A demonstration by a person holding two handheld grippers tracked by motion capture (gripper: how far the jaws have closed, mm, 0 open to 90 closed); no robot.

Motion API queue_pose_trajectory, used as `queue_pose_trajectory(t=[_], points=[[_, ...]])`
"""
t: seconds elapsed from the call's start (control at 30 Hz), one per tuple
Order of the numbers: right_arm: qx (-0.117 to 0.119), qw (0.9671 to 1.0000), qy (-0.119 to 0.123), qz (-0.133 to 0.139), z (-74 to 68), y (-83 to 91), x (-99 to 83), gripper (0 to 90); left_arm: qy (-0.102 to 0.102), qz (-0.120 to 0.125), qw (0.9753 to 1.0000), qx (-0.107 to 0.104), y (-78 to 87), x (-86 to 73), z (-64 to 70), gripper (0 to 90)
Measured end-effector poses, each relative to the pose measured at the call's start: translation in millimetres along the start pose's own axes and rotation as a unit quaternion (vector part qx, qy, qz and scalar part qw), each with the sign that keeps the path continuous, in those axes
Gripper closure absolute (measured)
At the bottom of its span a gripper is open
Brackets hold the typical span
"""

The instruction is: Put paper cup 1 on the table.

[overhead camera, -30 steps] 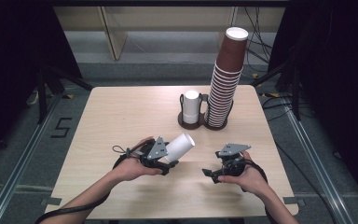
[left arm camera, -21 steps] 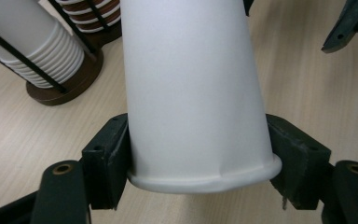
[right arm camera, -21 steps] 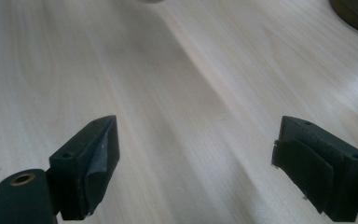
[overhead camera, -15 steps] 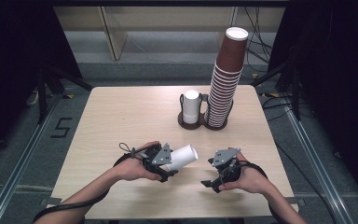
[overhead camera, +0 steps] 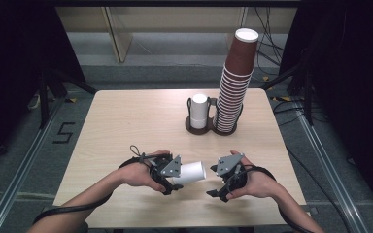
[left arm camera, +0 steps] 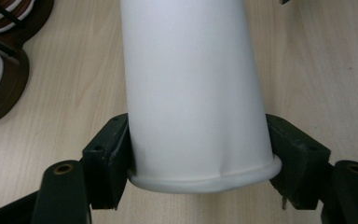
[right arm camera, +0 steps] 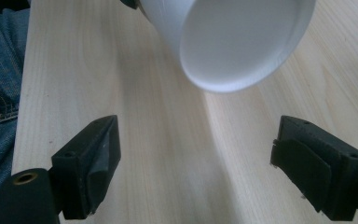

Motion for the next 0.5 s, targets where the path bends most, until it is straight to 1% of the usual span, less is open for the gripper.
queue_pose_trajectory(t=[0.07, 0.1, 0.17, 0.2, 0.23, 0.3, 0.33, 0.43, 0.47, 0.5], points=[[0.001, 1.0, 0.005, -0.001, -0.8, -0.7, 2.5, 15.3, 0.0, 0.0, 1.0, -0.004, -2.1, 1.0, 2.0, 29.7], [0.008, 1.0, 0.005, -0.002, -2.5, -1.5, 3.6, 15.4, -0.001, -0.002, 1.0, -0.008, -2.6, 1.4, 3.1, 29.7], [0.009, 0.9999, 0.012, 0.001, -2.7, -2.3, 6.4, 15.3, -0.006, -0.006, 0.9998, -0.015, -3.4, 1.9, 5.2, 29.7], [0.006, 0.9999, 0.012, 0.001, -2.1, -2.3, 7.6, 15.3, -0.013, -0.012, 0.9997, -0.019, -3.7, 1.8, 6.2, 29.7], [0.008, 0.9999, 0.006, 0.002, -3.2, -2.5, 9.3, 15.3, -0.015, -0.013, 0.9995, -0.023, -4.2, 2.2, 7.6, 29.7], [0.008, 0.9998, 0.015, 0.003, -2.6, -3.4, 12.4, 15.3, -0.02, -0.02, 0.9992, -0.029, -4.8, 2.6, 8.9, 29.7], [0.006, 0.9996, 0.028, 0.005, -1.2, -3.7, 15.0, 15.4, -0.024, -0.023, 0.9989, -0.032, -5.2, 2.6, 9.3, 29.7], [0.012, 0.9991, 0.039, 0.008, -2.8, -5.2, 21.5, 15.5, -0.03, -0.032, 0.9984, -0.036, -6.9, 2.9, 10.6, 29.7], [0.01, 0.999, 0.042, 0.009, -2.8, -5.8, 23.8, 15.5, -0.034, -0.034, 0.9981, -0.038, -7.2, 3.0, 11.1, 29.7], [0.017, 0.999, 0.04, 0.008, -4.8, -7.1, 25.2, 15.5, -0.033, -0.034, 0.9981, -0.041, -7.5, 3.3, 12.1, 29.7]])
Point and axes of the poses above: each handheld gripper's, and its own axes: y roughly backward along the jaws, x roughly out of its top, z roughly to its right, the point moved 10 cm from there along -y, roughly forward along the jaws, and after that the axes turned 4 degrees about z, right-handed, at the moved point
